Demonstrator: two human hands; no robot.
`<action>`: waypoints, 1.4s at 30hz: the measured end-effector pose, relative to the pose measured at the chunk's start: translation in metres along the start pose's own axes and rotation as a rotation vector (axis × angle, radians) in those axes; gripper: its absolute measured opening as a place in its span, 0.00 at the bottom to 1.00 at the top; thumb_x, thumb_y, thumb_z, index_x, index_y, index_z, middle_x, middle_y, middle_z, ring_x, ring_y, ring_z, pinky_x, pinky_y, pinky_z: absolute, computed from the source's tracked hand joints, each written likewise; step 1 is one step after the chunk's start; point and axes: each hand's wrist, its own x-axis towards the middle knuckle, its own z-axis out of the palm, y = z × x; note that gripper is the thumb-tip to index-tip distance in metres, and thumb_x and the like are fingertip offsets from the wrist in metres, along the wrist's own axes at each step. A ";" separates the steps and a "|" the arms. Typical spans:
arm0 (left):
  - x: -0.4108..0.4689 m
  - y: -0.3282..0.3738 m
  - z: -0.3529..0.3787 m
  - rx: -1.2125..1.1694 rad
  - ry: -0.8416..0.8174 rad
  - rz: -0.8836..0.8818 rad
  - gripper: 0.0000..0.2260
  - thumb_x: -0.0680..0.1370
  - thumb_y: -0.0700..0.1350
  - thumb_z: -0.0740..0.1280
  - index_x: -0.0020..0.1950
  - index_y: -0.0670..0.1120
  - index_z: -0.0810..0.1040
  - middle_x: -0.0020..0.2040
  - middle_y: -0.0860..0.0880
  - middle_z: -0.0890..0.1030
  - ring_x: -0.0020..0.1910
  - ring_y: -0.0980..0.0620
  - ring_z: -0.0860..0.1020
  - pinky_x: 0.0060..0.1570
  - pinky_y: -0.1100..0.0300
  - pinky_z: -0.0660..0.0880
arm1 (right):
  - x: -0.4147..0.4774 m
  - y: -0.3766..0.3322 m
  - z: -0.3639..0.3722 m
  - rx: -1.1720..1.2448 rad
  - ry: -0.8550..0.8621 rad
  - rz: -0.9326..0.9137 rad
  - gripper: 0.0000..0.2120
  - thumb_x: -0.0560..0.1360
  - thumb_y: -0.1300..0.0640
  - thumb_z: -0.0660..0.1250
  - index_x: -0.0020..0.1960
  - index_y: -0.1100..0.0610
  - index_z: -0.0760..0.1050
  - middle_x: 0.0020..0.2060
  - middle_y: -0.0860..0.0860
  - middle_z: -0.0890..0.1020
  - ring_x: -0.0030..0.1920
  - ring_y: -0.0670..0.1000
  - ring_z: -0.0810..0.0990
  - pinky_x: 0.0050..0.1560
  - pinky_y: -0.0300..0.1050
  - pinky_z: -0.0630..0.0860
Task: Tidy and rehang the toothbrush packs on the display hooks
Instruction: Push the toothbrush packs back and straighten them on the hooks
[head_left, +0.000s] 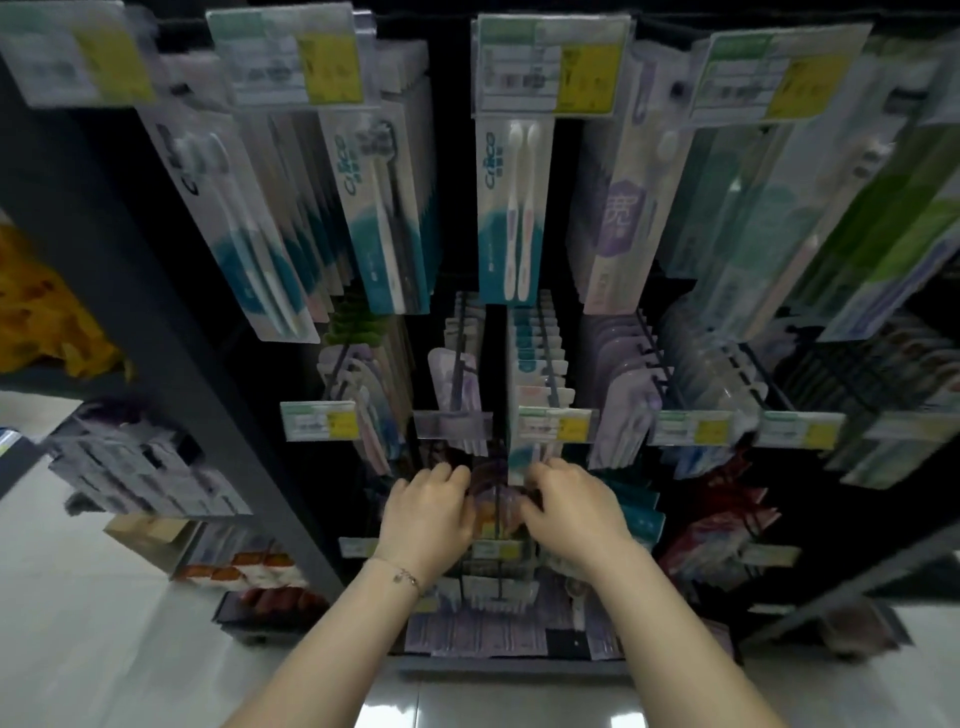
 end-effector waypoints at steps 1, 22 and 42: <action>0.002 0.000 0.002 -0.008 -0.003 0.004 0.05 0.78 0.50 0.63 0.46 0.49 0.73 0.42 0.50 0.77 0.42 0.46 0.79 0.37 0.52 0.71 | 0.001 0.004 0.002 0.001 -0.015 0.027 0.14 0.79 0.46 0.59 0.57 0.53 0.75 0.51 0.52 0.78 0.53 0.55 0.77 0.44 0.48 0.74; 0.081 0.033 0.034 -0.666 -0.282 -0.256 0.12 0.83 0.46 0.59 0.66 0.54 0.71 0.57 0.46 0.80 0.56 0.43 0.80 0.58 0.45 0.78 | 0.058 0.055 0.015 0.429 0.095 0.275 0.20 0.75 0.63 0.60 0.65 0.49 0.70 0.58 0.48 0.73 0.56 0.52 0.75 0.50 0.47 0.76; 0.067 0.027 0.037 -1.015 -0.165 -0.354 0.08 0.83 0.47 0.59 0.52 0.48 0.78 0.44 0.44 0.83 0.45 0.46 0.83 0.52 0.43 0.81 | 0.040 0.042 0.013 0.900 0.200 0.230 0.23 0.78 0.74 0.55 0.38 0.48 0.69 0.32 0.42 0.74 0.31 0.32 0.75 0.36 0.27 0.68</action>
